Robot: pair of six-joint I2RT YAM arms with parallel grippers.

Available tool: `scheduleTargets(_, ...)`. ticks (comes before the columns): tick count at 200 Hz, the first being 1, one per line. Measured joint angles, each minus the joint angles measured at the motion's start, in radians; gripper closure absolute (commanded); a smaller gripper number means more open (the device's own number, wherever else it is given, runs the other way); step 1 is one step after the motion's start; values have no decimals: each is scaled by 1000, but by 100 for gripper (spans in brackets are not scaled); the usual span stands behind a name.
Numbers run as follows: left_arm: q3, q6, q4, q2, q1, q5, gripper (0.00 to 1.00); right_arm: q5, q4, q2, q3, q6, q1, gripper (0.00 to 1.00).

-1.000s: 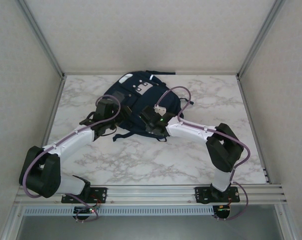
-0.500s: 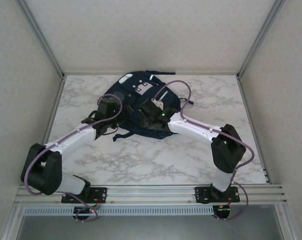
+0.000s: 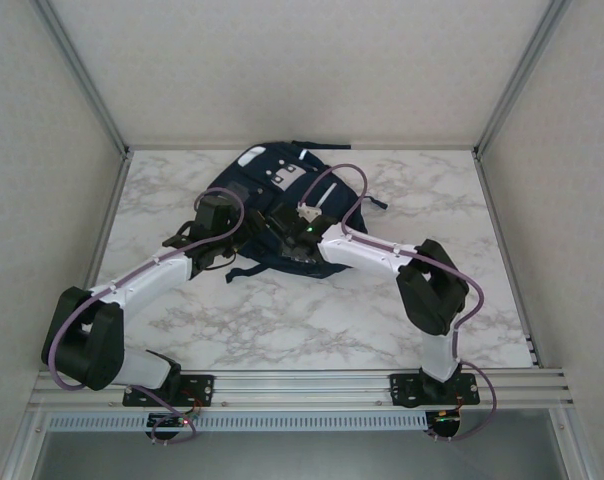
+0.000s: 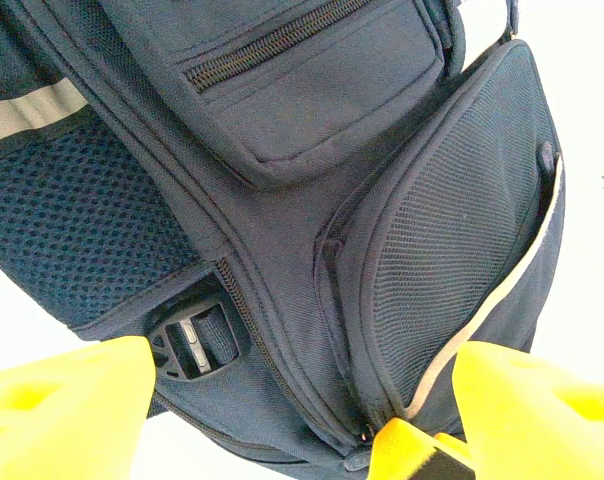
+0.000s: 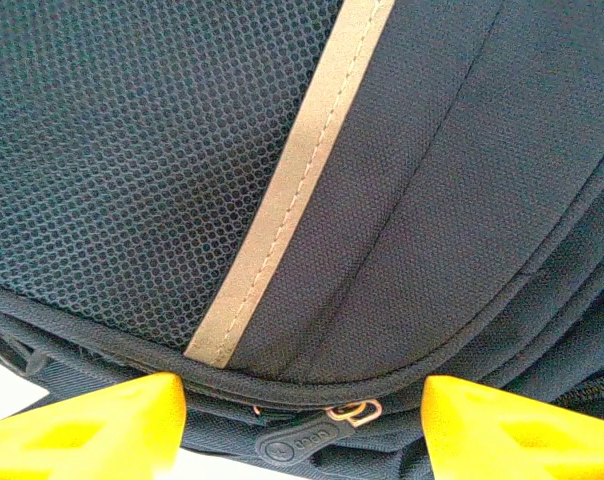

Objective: Pack the student bag

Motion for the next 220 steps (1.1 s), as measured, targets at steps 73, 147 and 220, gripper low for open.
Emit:
scheduleTargets(73, 0, -5, 0, 0, 0, -8, 22, 16, 7, 0, -88, 45, 11, 42)
scheduleTargets(147, 17, -23, 2, 5, -35, -11, 22, 3, 60, -40, -101, -34, 2, 76)
scheduleTargets(220, 139, -95, 62, 211, -165, -19, 28, -73, 116, -84, -183, -113, -51, 86)
